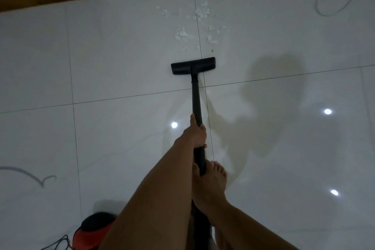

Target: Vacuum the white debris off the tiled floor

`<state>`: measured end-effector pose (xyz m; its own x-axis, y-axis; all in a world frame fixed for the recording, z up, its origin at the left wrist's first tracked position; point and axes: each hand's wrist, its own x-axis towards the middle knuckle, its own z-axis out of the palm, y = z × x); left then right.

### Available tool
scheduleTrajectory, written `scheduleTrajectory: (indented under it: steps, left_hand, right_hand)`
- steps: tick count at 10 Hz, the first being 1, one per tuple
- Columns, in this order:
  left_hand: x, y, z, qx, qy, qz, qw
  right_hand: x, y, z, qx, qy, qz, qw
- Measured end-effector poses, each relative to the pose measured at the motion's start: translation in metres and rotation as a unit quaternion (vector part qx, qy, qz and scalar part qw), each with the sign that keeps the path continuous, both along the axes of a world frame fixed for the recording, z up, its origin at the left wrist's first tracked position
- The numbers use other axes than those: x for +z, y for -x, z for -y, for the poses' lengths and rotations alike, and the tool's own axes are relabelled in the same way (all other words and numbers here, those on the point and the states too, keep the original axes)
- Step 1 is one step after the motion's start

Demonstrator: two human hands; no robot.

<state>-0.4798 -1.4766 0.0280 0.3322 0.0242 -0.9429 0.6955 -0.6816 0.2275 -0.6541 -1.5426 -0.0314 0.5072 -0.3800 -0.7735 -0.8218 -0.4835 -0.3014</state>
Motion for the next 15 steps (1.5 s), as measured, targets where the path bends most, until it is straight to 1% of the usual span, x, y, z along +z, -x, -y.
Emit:
scheduleTrajectory:
  steps: [1, 2, 3, 4, 5, 6, 7, 9, 10, 11, 12, 14, 15]
  left_hand:
    - [0.001, -0.014, 0.006, 0.016, 0.002, 0.007, 1.000]
    - [0.004, -0.026, 0.010, 0.033, 0.005, 0.006, 0.999]
    - [0.005, -0.036, 0.009, 0.031, 0.011, 0.001, 0.999]
    - [0.006, -0.044, 0.003, 0.019, 0.010, -0.001, 1.000]
    - [0.006, -0.051, -0.001, 0.013, 0.005, 0.000, 1.000]
    - [0.006, -0.055, -0.002, 0.010, 0.008, 0.001, 1.000]
    - [0.004, -0.061, -0.002, 0.015, 0.006, 0.005, 1.000]
    - [-0.006, -0.084, -0.012, 0.016, -0.001, 0.020, 1.000]
    - [-0.019, -0.097, -0.019, 0.012, -0.007, 0.023, 1.000]
    - [-0.031, -0.109, -0.024, 0.042, 0.000, 0.011, 0.999]
    - [-0.035, -0.120, -0.026, 0.068, 0.008, 0.006, 0.998]
    - [-0.037, -0.133, -0.026, 0.095, 0.018, 0.005, 0.995]
    - [-0.039, -0.139, -0.027, 0.097, 0.019, 0.007, 0.995]
  right_hand:
    - [0.112, -0.067, 0.000, -0.058, -0.133, -0.069, 0.987]
    - [0.099, -0.068, 0.002, -0.012, -0.102, 0.009, 0.995]
    - [0.082, -0.060, -0.001, -0.010, -0.099, -0.028, 0.995]
    - [0.116, -0.083, -0.005, 0.001, -0.114, -0.013, 0.993]
    - [0.134, -0.105, -0.012, 0.012, -0.137, -0.023, 0.990]
    - [0.126, -0.108, -0.008, 0.054, -0.164, 0.006, 0.985]
    - [0.127, -0.110, -0.008, 0.063, -0.171, 0.002, 0.983]
    - [0.128, -0.135, -0.017, 0.050, -0.141, -0.013, 0.989]
    - [0.116, -0.146, -0.032, 0.039, -0.121, -0.007, 0.992]
    - [0.097, -0.151, -0.041, 0.025, -0.103, 0.004, 0.994]
    - [0.082, -0.155, -0.046, 0.018, -0.097, 0.001, 0.995]
    - [0.104, -0.179, -0.043, -0.026, -0.118, -0.032, 0.992]
    - [0.096, -0.181, -0.046, -0.015, -0.115, -0.024, 0.993]
